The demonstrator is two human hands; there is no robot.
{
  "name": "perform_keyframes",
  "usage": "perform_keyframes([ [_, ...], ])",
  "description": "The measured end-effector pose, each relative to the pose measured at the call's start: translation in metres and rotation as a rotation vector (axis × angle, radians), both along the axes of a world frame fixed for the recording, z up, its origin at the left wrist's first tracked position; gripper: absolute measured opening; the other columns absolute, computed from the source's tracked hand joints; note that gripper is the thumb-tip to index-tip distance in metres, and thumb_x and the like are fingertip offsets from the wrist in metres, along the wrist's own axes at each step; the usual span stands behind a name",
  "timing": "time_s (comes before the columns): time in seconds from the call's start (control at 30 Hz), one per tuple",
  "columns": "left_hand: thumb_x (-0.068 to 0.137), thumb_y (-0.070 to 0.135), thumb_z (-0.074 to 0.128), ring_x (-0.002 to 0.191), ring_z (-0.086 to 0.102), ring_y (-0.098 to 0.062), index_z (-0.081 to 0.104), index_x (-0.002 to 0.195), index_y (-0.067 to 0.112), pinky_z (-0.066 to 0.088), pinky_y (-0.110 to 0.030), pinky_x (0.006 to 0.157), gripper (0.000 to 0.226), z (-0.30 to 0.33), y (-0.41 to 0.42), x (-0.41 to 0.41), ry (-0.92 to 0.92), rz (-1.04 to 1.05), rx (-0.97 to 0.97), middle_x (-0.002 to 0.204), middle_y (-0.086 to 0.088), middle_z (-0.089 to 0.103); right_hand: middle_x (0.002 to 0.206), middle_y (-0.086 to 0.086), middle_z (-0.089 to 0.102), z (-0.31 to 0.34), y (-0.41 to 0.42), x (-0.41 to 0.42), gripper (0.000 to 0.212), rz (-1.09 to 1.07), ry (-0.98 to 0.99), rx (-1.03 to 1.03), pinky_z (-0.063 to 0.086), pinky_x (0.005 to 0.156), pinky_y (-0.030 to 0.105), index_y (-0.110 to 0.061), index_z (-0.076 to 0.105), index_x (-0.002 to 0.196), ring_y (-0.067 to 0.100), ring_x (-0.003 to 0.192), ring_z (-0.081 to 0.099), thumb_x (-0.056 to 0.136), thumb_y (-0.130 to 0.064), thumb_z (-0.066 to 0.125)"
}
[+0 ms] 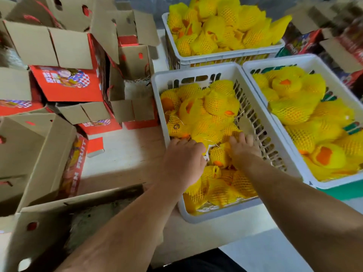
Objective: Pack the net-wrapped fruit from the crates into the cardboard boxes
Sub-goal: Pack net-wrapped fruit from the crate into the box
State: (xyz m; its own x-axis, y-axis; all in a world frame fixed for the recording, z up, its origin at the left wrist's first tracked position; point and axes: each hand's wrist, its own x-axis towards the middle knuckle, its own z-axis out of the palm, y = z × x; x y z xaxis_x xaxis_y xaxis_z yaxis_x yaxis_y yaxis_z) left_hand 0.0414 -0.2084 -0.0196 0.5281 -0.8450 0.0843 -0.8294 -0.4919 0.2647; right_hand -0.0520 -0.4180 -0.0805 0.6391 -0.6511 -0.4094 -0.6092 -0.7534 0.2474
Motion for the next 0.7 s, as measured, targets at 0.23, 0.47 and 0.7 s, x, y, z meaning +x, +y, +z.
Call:
perform_keyframes([
  [0.23, 0.094, 0.043, 0.047, 0.102, 0.060, -0.021, 0.065, 0.110, 0.030, 0.038, -0.042, 0.089, 0.028, -0.001, -0.004, 0.000, -0.080, -0.024, 0.127, 0.103, 0.007, 0.068, 0.135, 0.008, 0.033, 0.006, -0.016, 0.001, 0.082, 0.023, 0.014, -0.138, 0.033, 0.103, 0.042, -0.023, 0.034, 0.140, 0.030, 0.124, 0.032, 0.075, -0.051, 0.074],
  [0.47, 0.094, 0.052, 0.047, 0.101, 0.060, -0.023, 0.060, 0.115, 0.028, 0.037, -0.042, 0.087, 0.035, -0.003, -0.006, -0.001, -0.101, 0.011, 0.147, 0.104, 0.006, 0.068, 0.142, 0.014, 0.047, 0.029, -0.017, -0.005, 0.084, -0.022, -0.035, 0.069, 0.045, 0.100, 0.050, -0.022, 0.031, 0.139, 0.037, 0.135, 0.041, 0.077, -0.059, 0.074],
  [0.7, 0.080, 0.087, 0.046, 0.117, 0.062, -0.023, 0.044, 0.149, 0.024, 0.042, -0.041, 0.095, 0.093, 0.000, -0.002, 0.000, -0.020, 0.008, -0.023, 0.131, 0.003, 0.067, 0.071, 0.007, 0.063, 0.087, 0.034, 0.005, 0.054, -0.746, -0.584, 1.170, 0.039, 0.060, 0.028, -0.024, 0.068, 0.082, 0.018, 0.057, 0.052, 0.072, -0.076, 0.067],
])
